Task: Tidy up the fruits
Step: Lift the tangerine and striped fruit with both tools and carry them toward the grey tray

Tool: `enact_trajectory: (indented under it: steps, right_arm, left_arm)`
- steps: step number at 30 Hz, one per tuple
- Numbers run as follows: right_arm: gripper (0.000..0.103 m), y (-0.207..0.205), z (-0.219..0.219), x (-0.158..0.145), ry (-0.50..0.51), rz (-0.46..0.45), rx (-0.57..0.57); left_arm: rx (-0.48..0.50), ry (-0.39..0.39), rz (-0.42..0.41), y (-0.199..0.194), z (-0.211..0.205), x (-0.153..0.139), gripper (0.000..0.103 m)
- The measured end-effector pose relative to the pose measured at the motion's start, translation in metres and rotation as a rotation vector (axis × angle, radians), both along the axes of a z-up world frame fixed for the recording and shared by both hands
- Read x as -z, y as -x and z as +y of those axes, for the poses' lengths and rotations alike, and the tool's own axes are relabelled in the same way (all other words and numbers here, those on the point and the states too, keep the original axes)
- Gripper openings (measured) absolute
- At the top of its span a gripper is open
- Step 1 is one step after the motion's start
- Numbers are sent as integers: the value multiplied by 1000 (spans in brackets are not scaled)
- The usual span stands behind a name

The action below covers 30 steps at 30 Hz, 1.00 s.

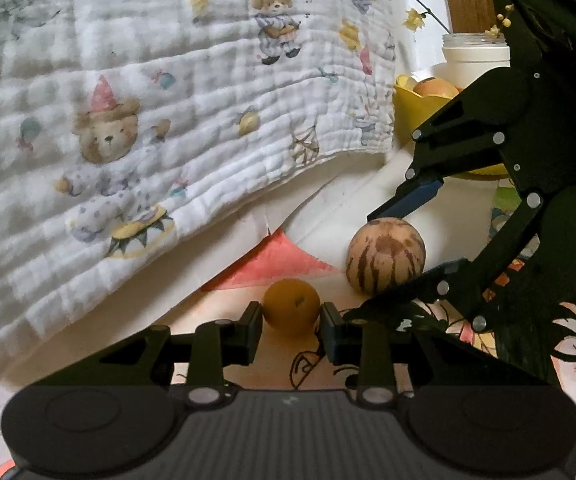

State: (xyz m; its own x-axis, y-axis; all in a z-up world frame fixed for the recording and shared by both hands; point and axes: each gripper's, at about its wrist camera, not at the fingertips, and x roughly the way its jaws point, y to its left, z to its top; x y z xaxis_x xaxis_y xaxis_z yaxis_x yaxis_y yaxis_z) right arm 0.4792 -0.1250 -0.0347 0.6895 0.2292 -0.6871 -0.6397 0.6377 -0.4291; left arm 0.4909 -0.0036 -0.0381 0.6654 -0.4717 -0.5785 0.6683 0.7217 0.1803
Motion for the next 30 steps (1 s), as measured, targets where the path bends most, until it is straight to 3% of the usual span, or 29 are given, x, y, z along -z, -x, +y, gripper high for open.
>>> enact_trajectory:
  steps: [7,20,30]
  right_arm:
    - [51,-2,-2,1,3,2,-4]
    - [51,3,0,-2,1,-2,15]
    - [50,15,4,-1,-6,-10,44]
  left_arm:
    - [7,-5,-11,-4,-13,-2,35]
    - [-16,55,26,-10,-13,-1,34]
    - [-40,97,42,10,0,-8,33]
